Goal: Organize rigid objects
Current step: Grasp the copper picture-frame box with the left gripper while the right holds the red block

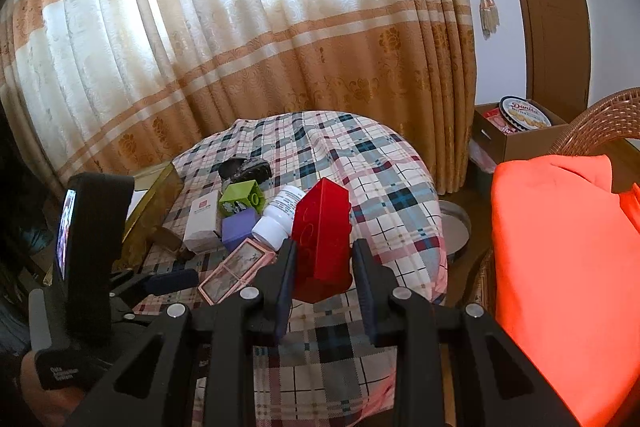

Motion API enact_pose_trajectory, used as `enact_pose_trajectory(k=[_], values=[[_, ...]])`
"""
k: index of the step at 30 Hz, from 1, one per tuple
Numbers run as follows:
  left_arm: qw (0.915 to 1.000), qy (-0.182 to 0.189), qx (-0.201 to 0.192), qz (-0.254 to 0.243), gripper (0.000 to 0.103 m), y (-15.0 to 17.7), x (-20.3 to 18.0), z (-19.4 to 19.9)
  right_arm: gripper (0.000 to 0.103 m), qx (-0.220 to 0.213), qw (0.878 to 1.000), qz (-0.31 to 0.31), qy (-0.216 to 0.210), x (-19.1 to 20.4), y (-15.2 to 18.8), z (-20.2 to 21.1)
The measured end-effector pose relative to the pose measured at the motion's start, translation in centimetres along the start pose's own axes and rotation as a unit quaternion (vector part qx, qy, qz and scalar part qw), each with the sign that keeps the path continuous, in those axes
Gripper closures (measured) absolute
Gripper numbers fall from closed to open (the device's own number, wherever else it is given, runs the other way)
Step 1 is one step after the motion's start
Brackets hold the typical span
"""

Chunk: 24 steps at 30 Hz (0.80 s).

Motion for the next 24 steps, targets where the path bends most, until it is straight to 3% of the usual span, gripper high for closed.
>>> enact_pose_trajectory(k=[3, 9, 14, 20, 24], values=[[0.9999, 0.006, -0.007, -0.010, 0.050, -0.2, -0.2, 0.2, 0.072, 0.002, 1.000, -0.001, 0.001, 0.0, 0.0, 0.0], [0.9998, 0.003, -0.017, -0.009, 0.052, 0.0, -0.2, 0.3, 0.072, 0.003, 1.000, 0.000, 0.002, 0.2, 0.0, 0.2], [0.9992, 0.025, -0.025, 0.016, 0.054, 0.5, 0.5, 1.4, 0.072, 0.000, 1.000, 0.006, 0.009, 1.1, 0.1, 0.8], [0.9976, 0.031, -0.055, 0.028, 0.058, 0.9, 2.1, 3.7, 0.072, -0.002, 1.000, 0.018, 0.009, 2.9, -0.1, 1.2], [0.9972, 0.033, -0.054, 0.040, 0.058, 1.4, 3.6, 3.7, 0.072, 0.000, 1.000, 0.024, 0.005, 4.1, -0.1, 1.4]])
Point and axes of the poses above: each gripper's, at about its wrist camera, not at the fingertips, and z roughly against the way its jaws point, x to its left, y to its underside, the point moved 5 cm from there along -z, roughly the way its jaws point, and after that the axes turned 7 degrees about x, right-handed, at the moved point
